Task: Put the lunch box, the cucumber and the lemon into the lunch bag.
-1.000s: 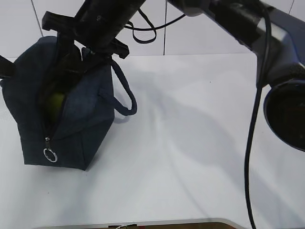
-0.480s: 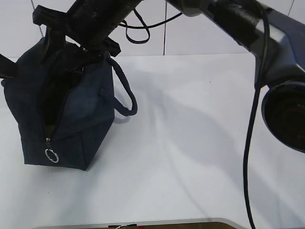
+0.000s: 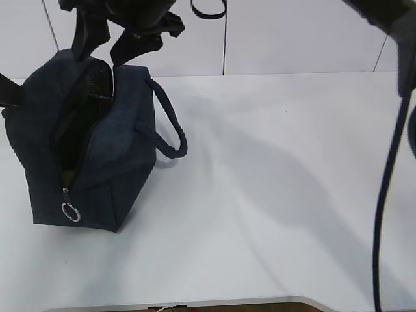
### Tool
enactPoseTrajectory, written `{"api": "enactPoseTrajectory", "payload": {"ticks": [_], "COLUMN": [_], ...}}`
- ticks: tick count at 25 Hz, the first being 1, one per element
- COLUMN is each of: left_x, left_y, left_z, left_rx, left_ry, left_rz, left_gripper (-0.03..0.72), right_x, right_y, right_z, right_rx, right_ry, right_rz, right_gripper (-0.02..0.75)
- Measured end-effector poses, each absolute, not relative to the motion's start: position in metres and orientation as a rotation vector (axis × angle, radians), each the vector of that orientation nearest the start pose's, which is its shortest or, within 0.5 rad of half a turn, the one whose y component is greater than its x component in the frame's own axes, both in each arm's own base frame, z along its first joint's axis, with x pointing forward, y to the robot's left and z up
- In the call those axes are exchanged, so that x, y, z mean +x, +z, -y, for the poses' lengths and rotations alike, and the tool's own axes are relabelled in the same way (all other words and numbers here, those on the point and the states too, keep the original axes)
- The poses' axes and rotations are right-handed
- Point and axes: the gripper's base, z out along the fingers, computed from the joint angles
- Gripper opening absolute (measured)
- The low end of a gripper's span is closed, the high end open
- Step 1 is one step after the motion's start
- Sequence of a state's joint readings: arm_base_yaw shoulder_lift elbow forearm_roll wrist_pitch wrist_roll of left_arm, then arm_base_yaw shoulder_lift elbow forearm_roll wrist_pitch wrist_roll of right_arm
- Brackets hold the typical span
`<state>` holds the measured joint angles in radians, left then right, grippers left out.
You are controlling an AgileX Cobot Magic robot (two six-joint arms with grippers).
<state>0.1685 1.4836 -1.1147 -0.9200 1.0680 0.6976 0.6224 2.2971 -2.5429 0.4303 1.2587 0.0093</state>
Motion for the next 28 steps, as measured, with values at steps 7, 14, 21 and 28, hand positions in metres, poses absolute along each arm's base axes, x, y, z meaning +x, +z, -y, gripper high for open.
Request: {"api": "enactPoseTrajectory", "payload": {"ticks": [7,14,21,28], "left_x": [0.296,0.296,0.296,0.296], "left_y": [0.300,0.300,0.300,0.300], "left_z": [0.014,0.014,0.014,0.014], "left_rx": [0.189,0.189,0.190,0.191], "left_ry": [-0.895,-0.895,-0.897,-0.895], "left_rz": [-2.448,-2.448,-2.449,-2.450], "left_gripper": [0.011,0.011,0.011,0.011], "right_x": [0.361,0.350,0.359,0.371], "right_y": [0.337,0.312,0.294,0.296], "right_z": [-0.295,-0.288,-0.294,-0.291], "right_rx": [-0.853,-0.863,-0.687,-0.537], "right_ry": [0.666,0.648,0.705,0.738], "right_rz": [-2.555,-2.656,-2.615,-2.557], "right_gripper": [0.456,0.456,0.456,0.456]}}
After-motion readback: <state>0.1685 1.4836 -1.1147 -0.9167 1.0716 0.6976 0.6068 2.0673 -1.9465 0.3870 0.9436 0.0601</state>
